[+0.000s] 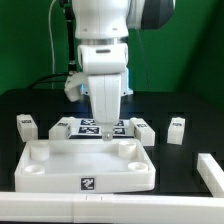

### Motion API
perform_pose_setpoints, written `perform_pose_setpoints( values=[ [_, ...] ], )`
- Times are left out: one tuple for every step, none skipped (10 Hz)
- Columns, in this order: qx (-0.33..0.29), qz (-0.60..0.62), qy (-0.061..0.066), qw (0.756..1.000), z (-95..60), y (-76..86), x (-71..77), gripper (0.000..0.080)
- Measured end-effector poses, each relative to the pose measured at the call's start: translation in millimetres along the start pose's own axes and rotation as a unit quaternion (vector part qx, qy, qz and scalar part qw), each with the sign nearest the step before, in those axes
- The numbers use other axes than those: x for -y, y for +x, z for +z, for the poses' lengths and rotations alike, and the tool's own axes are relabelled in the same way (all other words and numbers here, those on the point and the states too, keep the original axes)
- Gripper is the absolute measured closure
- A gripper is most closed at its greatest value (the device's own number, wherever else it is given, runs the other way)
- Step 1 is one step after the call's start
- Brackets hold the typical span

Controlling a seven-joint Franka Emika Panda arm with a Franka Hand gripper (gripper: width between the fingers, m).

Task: Assemble desk

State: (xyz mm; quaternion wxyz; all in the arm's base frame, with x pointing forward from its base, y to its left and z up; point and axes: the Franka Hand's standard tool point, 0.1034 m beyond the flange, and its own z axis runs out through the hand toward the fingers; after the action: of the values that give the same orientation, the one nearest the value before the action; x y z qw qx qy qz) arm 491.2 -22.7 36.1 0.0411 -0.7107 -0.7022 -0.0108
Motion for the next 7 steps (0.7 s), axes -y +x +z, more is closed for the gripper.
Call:
perform_pose_setpoints(
  values=[
    [-0.002, 0.000, 0.008, 1.000, 11.7, 2.0, 5.2, 0.0150],
    [-0.004, 0.001, 0.014, 1.000, 20.3, 1.5, 9.1, 0.0150],
    [-0.005, 0.003, 0.018, 1.000, 25.3, -0.3, 11.9, 0.0150],
    [-0.005, 0.007, 0.020, 1.000, 27.1, -3.9, 13.5, 0.0150],
    [-0.005, 0.010, 0.019, 1.000, 26.7, -6.5, 13.6, 0.0150],
    [-0.005, 0.011, 0.019, 1.000, 26.4, -7.6, 13.5, 0.0161],
    [-0.006, 0.011, 0.020, 1.000, 26.9, -7.6, 13.9, 0.0161]
  ],
)
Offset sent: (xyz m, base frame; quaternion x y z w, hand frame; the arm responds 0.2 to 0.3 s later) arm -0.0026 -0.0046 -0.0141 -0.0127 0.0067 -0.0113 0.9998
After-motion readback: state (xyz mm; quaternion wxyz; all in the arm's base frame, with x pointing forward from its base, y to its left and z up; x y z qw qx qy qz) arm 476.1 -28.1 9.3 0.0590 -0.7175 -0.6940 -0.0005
